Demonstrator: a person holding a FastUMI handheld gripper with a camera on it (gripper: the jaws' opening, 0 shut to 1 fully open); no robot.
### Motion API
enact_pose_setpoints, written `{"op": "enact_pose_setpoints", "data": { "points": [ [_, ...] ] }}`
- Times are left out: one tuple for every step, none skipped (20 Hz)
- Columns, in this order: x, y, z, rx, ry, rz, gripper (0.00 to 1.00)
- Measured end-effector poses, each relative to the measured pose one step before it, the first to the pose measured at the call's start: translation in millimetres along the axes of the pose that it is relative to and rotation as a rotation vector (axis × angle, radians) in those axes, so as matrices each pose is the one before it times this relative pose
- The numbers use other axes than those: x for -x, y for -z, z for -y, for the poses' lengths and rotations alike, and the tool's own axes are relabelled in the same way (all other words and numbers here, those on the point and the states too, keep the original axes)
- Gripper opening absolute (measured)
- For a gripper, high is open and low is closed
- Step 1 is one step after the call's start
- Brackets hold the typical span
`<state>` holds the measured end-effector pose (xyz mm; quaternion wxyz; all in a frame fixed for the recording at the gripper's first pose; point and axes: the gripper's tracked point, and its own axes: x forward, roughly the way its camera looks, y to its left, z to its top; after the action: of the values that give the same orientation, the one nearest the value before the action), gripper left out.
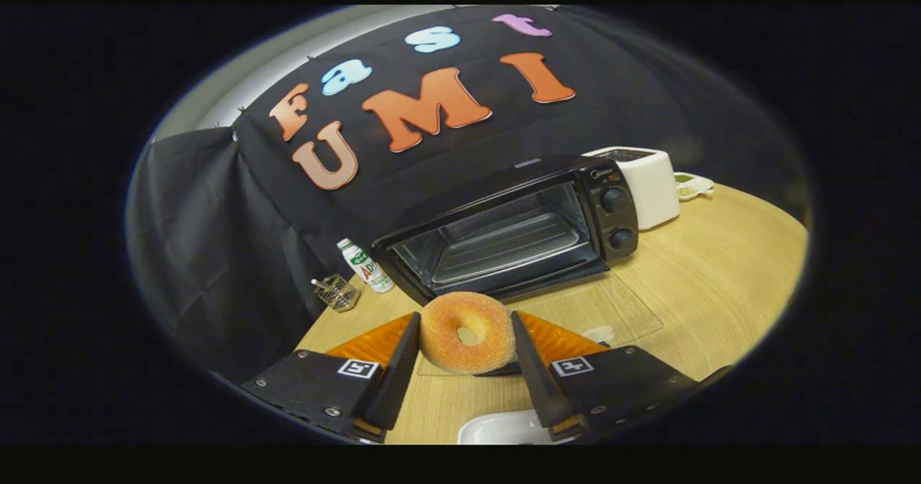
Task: Open the toaster oven, put the food inside, and close the toaster oven door.
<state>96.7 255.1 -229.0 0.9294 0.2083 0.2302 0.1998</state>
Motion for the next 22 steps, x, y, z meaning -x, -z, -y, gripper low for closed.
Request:
{"op": "enact_pose_setpoints", "data": {
  "points": [
    [-8.73,-4.6,0.42,-0.03117,-0.00784,-0.01071,0.72],
    [-7.96,-5.14,-0.01,-0.02076,-0.00668,-0.00305,0.72],
    [-6.64,-4.69,1.73,-0.01462,-0.00046,0.00152,0.72],
    [-7.27,-6.22,1.36,-0.0139,0.0006,0.00784,0.72],
    [-6.71,-5.93,0.15,-0.01438,-0.00144,0.00879,0.72],
    [-6.79,-5.01,0.86,-0.01599,-0.00111,0.00452,0.72],
    [-5.95,-3.59,0.74,-0.01569,0.00127,0.00024,0.72],
    [-7.46,-2.97,1.42,-0.01198,0.00063,-0.00192,0.72],
    [-7.39,-2.62,1.08,-0.01552,0.00124,-0.00246,0.72],
    [-6.07,-2.78,1.82,-0.01108,0.00533,-0.0007,0.72],
    [-7.99,-2.94,3.53,-0.00539,0.00899,0.00282,0.72],
    [-5.84,-2.19,2.28,-0.00787,0.00636,0.0024,0.72],
    [-5.43,-2.47,2.62,-0.01251,0.00212,0.00107,0.72],
    [-6.04,-2.19,0.95,-0.01545,0.00067,0.00225,0.72],
    [-5.8,-1.64,1.31,-0.01196,0.00318,0.00206,0.72],
    [-5.64,-2.45,1.35,-0.0081,0.0044,0.00477,0.72],
    [-5.84,-2.24,1.98,-0.00217,0.00504,0.006,0.72],
    [-5.66,0.11,2.78,-0.00242,0.00936,0.00393,0.72],
    [-6.3,-1.62,2.41,0.00003,0.00924,0.00521,0.72],
    [-4.63,-0.27,2.34,0.00374,0.01003,0.00204,0.72],
    [-5.52,-1.27,2.96,0.00023,0.01361,0.0039,0.72],
    [-4.81,-1.73,3.38,-0.00629,0.00908,0.00748,0.72]
  ]
}}
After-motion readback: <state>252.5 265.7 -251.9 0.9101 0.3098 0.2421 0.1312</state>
